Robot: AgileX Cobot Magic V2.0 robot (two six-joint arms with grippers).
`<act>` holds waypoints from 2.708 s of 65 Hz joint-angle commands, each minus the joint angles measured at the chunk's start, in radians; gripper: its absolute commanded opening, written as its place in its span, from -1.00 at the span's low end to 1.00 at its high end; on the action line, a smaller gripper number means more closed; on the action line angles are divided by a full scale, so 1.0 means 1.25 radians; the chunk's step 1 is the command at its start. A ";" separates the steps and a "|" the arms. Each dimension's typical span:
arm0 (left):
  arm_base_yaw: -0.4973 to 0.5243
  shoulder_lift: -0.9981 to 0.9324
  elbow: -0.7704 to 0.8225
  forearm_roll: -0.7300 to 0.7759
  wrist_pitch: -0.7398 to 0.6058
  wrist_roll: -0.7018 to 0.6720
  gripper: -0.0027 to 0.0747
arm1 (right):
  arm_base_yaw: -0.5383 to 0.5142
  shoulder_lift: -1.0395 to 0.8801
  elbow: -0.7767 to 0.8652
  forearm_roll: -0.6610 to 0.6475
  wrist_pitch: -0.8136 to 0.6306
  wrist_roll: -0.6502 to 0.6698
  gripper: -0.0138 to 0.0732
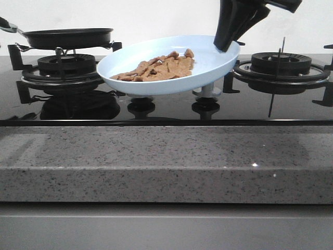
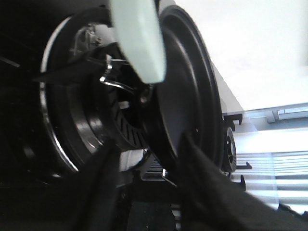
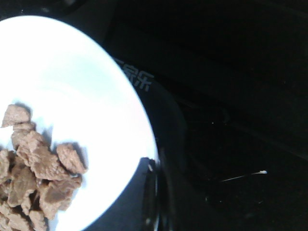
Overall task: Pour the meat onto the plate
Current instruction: 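Return the empty pan to its burner with the left gripper and release, then lower the plate of meat between the knobs with the right gripper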
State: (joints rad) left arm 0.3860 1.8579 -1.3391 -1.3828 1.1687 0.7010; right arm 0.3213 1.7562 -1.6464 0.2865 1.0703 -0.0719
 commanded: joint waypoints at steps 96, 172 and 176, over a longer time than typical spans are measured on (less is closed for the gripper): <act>-0.296 -1.112 0.598 0.817 -0.644 -0.234 -0.98 | -0.001 -0.040 -0.018 0.025 -0.024 -0.005 -0.84; -0.296 -1.139 0.605 0.800 -0.640 -0.234 -0.98 | -0.122 0.099 -0.215 0.150 -0.102 -0.005 -0.84; -0.296 -1.139 0.605 0.800 -0.640 -0.234 -0.98 | -0.128 0.122 -0.232 0.150 -0.105 -0.005 -0.84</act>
State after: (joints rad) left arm 0.0232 0.4257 -0.5538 -0.3614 0.4474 0.4172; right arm 0.1748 1.9261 -1.8760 0.4248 0.9909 -0.0735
